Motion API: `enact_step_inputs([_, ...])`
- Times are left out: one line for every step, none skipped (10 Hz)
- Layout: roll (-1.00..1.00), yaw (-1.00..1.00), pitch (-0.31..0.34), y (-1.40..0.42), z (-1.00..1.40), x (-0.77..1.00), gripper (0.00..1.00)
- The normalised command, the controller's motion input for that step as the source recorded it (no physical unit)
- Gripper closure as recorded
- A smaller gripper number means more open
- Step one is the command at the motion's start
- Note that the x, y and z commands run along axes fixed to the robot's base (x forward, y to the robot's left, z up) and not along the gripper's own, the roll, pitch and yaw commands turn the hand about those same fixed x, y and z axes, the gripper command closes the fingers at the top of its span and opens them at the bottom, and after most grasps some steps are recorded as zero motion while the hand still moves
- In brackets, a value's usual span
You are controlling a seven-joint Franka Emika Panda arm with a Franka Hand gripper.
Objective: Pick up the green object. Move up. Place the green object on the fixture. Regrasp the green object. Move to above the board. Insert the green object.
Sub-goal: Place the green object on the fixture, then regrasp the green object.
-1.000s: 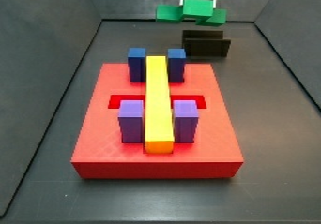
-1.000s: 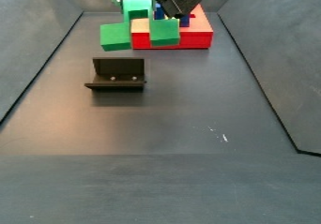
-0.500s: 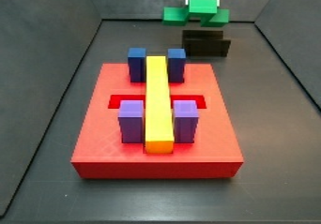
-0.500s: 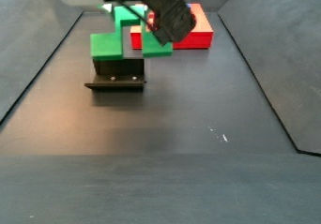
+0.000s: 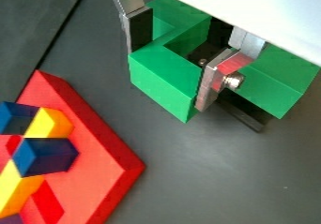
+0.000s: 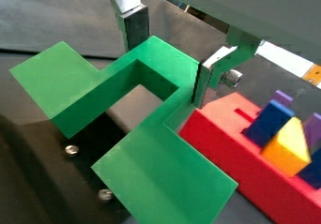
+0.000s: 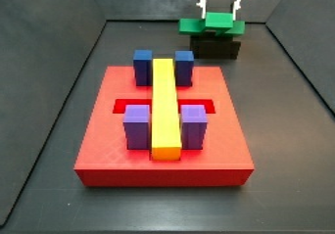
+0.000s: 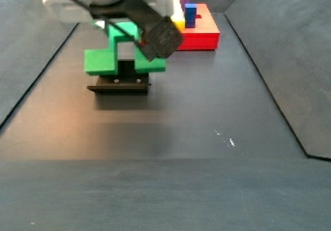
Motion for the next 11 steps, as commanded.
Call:
enact_step_inputs([-0.35,-0.15,0.0,0.25,-0.2,0.6,1.0])
enact_step_inputs([-0.44,-0.21,-0.086,0.2,-0.11,0.48,1.0])
enact_step_inputs([-0.34,-0.17,-0.114,0.09,-0.1,0.38,1.0])
enact_step_inputs([-0.22,-0.17,-0.054,0.0,-0.18,0.32,1.0])
enact_step_inputs([-0.01,-0.09,0.0,0.0,-0.21,0.14,1.0])
enact_step_inputs([0.0,-0.04,0.003,0.0,-0.23,0.09,1.0])
enact_step_inputs([0.02,-0.02,0.003,0.01,-0.14,0.06,1.0])
enact_step_inputs([0.09,0.0,0.017,0.03,-0.16,0.0,1.0])
enact_step_inputs([0.0,0.0,0.0,0.0,0.0,0.0,1.0])
enact_step_inputs([0.0,0.0,0.0,0.0,0.0,0.0,0.0])
enact_step_inputs([0.0,0.0,0.0,0.0,0.01,0.02,0.0])
